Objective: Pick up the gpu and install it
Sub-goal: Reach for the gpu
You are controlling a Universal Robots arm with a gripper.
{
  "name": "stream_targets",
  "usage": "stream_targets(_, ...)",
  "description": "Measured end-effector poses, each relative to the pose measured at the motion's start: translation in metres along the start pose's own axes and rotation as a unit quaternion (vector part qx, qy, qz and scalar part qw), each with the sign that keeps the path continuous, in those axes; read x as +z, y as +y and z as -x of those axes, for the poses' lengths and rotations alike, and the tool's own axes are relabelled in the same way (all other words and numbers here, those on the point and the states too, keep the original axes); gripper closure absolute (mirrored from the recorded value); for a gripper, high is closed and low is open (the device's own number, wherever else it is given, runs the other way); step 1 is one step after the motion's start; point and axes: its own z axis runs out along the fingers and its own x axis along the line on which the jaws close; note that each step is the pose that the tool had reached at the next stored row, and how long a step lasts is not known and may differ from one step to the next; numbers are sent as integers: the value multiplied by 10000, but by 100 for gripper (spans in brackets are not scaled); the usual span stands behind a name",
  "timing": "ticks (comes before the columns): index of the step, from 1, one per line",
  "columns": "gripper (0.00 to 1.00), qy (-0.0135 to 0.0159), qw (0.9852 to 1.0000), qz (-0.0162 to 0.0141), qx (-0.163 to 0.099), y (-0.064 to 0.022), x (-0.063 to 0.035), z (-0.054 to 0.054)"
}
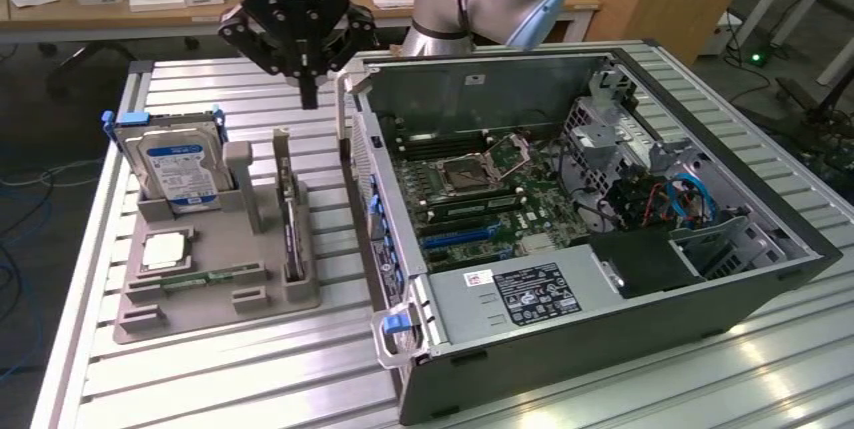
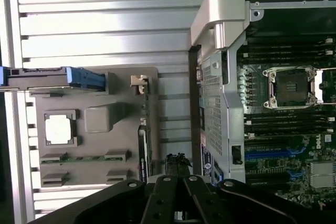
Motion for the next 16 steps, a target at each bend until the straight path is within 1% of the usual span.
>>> stream_targets(9, 89, 0, 10000, 0, -6, -19, -4, -257)
stream_targets(13, 89, 1, 10000, 0, -6, -25, -6, -342)
stream_targets(16, 89, 0, 10000, 0, -6, -28, -6, -380)
